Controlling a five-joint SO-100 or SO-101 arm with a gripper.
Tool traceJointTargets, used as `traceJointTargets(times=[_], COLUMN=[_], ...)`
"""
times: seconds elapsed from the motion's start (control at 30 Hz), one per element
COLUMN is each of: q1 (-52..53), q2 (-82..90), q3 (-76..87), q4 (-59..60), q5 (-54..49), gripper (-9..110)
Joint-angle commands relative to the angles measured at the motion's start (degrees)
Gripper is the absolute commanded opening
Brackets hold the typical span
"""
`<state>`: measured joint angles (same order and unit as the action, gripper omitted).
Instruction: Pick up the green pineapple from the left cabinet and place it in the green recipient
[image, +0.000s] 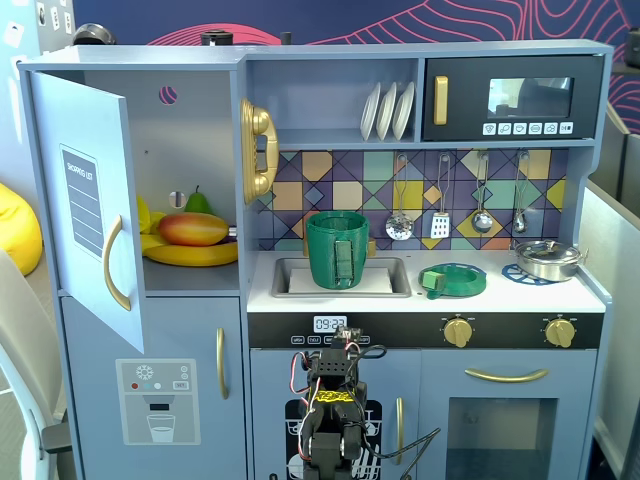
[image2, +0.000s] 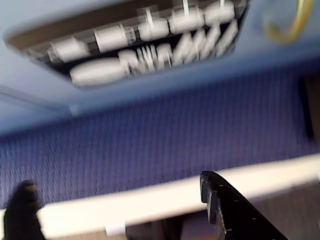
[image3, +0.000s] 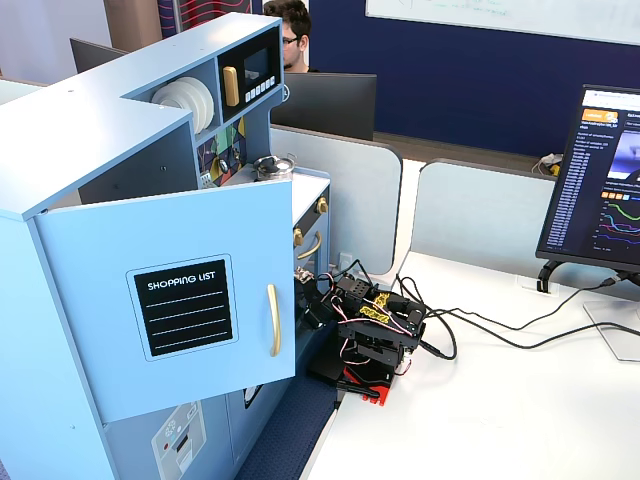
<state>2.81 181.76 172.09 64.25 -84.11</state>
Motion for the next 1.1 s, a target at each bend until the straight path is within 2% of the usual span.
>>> traceJointTargets(times=[0.0,0.2,0.43,0.53,1.07], q1=[0.9,0.3,0.3,0.3,1.2], q2=[0.4,0.4,0.4,0.4,0.4], q3=[-0.4,-0.4,-0.4,-0.4,-0.4], q4=[7.7,20.2,23.1,23.6,23.6], q5=[-0.5,-1.9,0.6,-2.8,-2.5], gripper=[18,0,0,1,2])
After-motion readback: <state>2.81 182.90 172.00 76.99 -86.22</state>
